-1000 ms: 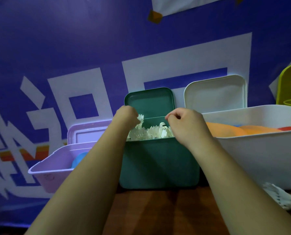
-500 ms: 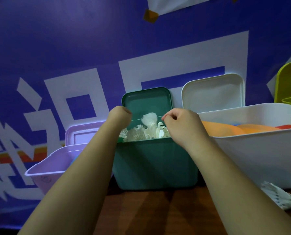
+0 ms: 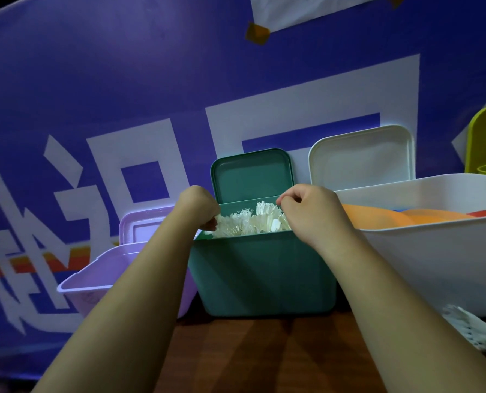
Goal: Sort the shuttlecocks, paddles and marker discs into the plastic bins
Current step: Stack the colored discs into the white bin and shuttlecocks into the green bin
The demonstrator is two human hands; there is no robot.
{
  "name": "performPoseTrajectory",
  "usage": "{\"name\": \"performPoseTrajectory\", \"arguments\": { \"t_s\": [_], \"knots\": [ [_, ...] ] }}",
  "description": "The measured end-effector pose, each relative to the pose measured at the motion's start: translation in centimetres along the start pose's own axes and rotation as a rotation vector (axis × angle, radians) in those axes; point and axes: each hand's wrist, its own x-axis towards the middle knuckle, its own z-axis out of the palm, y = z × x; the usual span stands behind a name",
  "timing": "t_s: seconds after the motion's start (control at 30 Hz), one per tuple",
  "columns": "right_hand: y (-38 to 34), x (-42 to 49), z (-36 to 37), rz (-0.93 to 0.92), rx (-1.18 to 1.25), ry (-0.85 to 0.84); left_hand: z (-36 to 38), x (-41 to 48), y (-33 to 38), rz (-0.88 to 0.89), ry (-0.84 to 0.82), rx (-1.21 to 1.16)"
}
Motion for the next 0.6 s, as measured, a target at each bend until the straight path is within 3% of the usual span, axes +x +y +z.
{"name": "performPoseTrajectory", "arguments": {
  "t_s": [0.07,0.17,0.33,0.6],
  "knots": [
    [0.0,0.0,-0.1,-0.003,-0.001,-0.002,-0.2,-0.8,-0.2,-0.044,0.062,-0.056],
    [0.0,0.0,0.0,-0.005,-0.003,-0.005,-0.7,-1.9,-1.0,0.064,0.098,0.026],
    [-0.1,-0.1,0.1,-0.021,0.009,-0.006,-1.6,-2.7,-2.3,0.198,0.305,0.173],
    [-2.3,-1.1,-1.6,-0.048,0.081,0.031,-0.9,-9.3,-1.7,0.426,0.319,0.014]
  ]
}}
